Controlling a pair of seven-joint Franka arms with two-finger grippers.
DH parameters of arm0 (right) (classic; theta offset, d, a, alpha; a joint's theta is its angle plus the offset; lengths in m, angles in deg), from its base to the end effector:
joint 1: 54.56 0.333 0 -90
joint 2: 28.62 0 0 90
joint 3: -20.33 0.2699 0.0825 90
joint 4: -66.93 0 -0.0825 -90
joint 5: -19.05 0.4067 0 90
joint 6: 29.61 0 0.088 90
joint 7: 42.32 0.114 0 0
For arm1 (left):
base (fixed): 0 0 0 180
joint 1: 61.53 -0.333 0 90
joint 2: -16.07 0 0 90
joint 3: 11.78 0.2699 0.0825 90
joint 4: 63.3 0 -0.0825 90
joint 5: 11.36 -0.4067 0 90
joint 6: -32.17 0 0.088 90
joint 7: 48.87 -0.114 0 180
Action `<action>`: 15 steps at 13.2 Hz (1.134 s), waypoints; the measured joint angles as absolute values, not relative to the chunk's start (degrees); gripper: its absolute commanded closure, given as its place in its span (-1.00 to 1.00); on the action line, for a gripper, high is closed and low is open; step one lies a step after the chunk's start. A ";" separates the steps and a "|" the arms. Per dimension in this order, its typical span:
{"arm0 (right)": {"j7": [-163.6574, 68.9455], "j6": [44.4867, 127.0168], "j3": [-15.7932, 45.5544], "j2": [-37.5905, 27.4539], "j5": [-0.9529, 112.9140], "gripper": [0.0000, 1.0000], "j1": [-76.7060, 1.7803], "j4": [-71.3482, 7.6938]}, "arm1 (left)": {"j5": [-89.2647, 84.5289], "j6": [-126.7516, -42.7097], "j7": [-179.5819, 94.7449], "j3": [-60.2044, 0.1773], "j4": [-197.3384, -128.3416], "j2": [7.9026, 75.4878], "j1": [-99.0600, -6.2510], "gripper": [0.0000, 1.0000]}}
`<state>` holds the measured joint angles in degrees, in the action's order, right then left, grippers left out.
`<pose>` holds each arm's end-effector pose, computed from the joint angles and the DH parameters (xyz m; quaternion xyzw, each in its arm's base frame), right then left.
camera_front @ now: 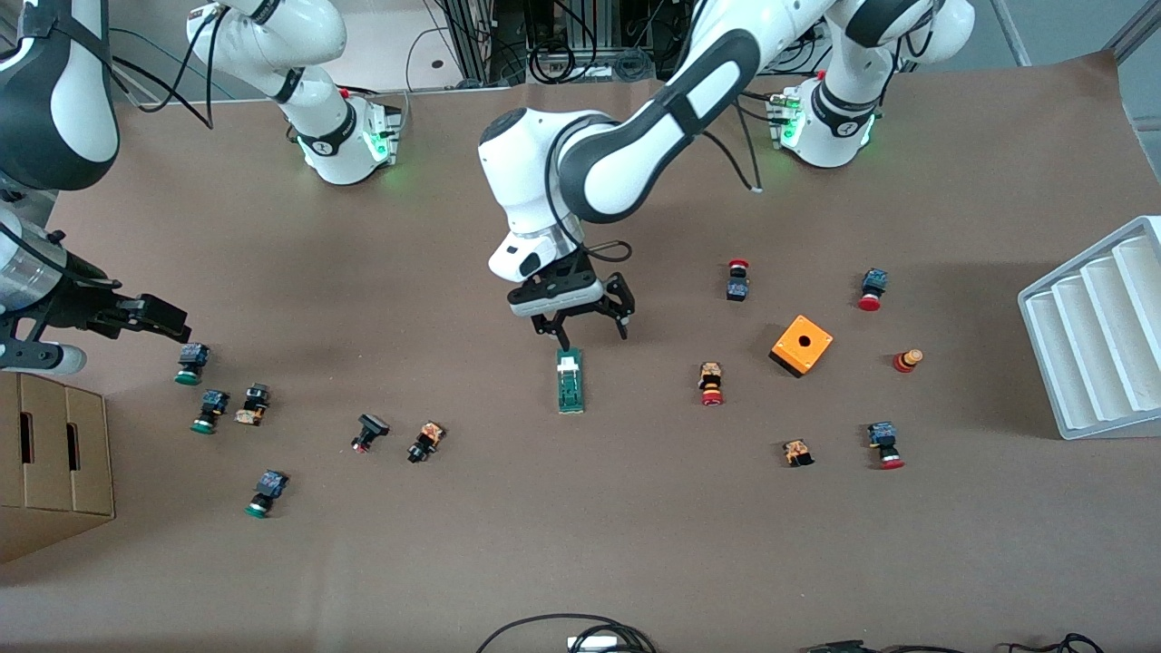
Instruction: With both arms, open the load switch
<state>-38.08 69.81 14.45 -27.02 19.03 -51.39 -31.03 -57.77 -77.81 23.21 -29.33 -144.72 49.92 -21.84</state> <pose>0.5918 -0.0275 0.5002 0.9982 -0.0606 -0.0011 0.0016 0.4570 -0.5454 0.3184 -0.9578 0.0027 -0.2470 0.1467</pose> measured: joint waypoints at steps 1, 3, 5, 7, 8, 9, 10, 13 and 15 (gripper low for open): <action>-38.08 69.83 14.42 -27.07 19.03 -1.00 -51.45 -31.03 | -55.79 -77.80 19.93 -29.33 -144.72 48.75 -22.92 -1.00; -38.11 69.91 14.42 -27.09 19.03 -1.00 -51.57 -30.95 | -52.17 -77.75 13.43 -29.30 -144.74 46.62 -24.78 -1.00; -39.09 69.95 14.42 -27.09 19.03 -1.00 -51.59 -30.86 | -49.23 -77.60 7.90 -29.28 -144.75 44.80 -26.62 -1.00; -40.47 69.95 14.42 -27.09 19.02 -1.00 -51.60 -30.86 | -46.25 -77.16 3.16 -29.27 -144.76 43.21 -28.46 -1.00; -40.66 69.95 14.42 -27.09 19.02 -1.00 -51.60 -30.86 | -44.65 -76.31 0.37 -29.26 -144.76 42.34 -29.36 -1.00; -40.81 69.95 14.42 -27.09 19.02 -1.00 -51.60 -30.86 | -42.96 -75.28 -2.74 -29.23 -144.77 41.35 -30.40 -1.00; -40.97 69.95 14.42 -27.09 19.02 -1.00 -51.61 -30.85 | -41.09 -74.39 -6.07 -29.21 -144.77 40.27 -31.57 -1.00; -41.16 70.01 14.42 -27.09 19.02 -1.00 -51.61 -30.86 | -35.98 -71.24 -14.74 -29.14 -144.77 36.93 -35.56 -1.00; -41.19 70.07 14.42 -27.09 19.02 -1.00 -51.61 -30.85 | -32.79 -69.45 -19.73 -29.11 -144.77 35.12 -38.06 -1.00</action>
